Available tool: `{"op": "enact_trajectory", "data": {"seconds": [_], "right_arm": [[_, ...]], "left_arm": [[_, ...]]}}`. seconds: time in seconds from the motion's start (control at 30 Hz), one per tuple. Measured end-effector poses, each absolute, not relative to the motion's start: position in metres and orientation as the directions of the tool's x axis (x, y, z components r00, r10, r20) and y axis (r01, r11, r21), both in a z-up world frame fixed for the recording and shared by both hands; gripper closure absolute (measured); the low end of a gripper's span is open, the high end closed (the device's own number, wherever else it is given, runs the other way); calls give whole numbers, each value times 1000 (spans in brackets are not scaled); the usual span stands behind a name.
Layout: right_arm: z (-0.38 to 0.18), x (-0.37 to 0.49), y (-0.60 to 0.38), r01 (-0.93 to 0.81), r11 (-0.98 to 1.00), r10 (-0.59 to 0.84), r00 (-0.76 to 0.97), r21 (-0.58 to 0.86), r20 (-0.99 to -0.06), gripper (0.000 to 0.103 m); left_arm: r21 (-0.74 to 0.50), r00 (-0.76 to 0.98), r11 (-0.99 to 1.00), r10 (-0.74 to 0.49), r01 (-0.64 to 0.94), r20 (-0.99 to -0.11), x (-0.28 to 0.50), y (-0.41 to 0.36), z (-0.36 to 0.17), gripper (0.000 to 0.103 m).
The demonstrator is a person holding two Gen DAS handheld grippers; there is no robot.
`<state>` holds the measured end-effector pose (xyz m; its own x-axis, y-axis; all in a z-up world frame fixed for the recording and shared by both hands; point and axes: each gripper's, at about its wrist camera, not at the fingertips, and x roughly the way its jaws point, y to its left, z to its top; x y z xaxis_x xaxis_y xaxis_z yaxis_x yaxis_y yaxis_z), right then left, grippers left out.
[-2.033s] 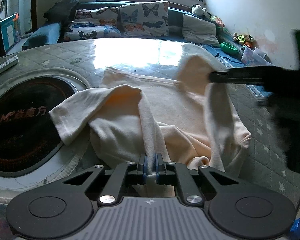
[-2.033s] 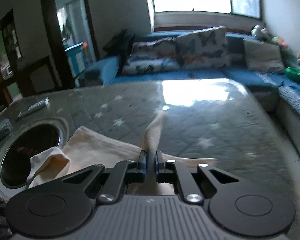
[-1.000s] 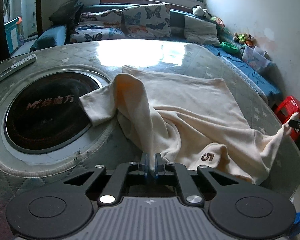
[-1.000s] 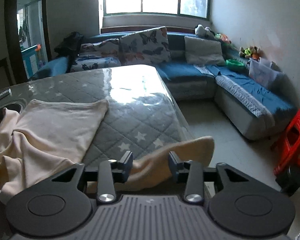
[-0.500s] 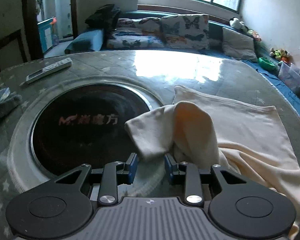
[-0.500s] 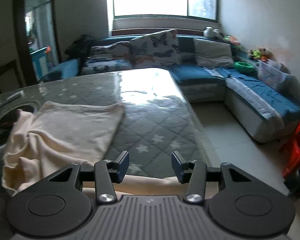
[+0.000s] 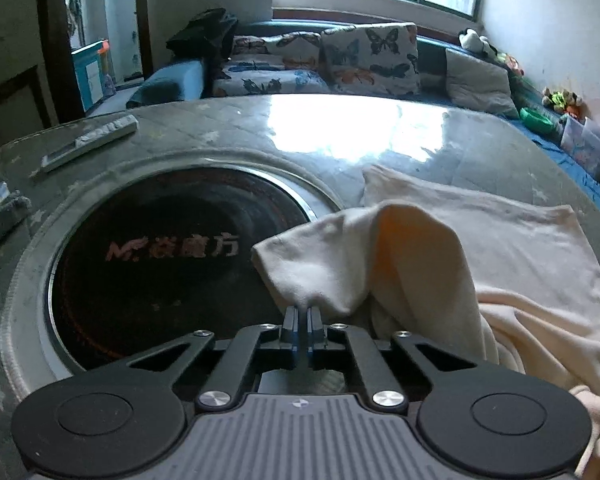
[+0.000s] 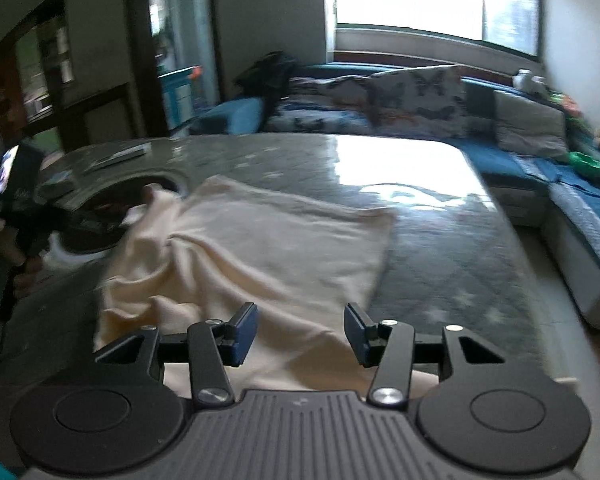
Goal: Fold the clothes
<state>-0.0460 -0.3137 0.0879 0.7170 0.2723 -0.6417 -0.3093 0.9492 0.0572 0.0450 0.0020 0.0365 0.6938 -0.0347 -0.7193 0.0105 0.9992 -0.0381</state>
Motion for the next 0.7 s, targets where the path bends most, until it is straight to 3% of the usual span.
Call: {"op": "enact_trajectory", "data": {"seconds": [0.4,0.7], "right_arm": [[80,-58,-253,-514,857,398,623,31,-673,54],[66,-65,-240,-556,831,393,574,10,-718,54]], "left_arm": [[63,763,985,164,-160,-625,7,86,90,99],[162,699,949,310,-271,-644,-3,137,78,99]]}}
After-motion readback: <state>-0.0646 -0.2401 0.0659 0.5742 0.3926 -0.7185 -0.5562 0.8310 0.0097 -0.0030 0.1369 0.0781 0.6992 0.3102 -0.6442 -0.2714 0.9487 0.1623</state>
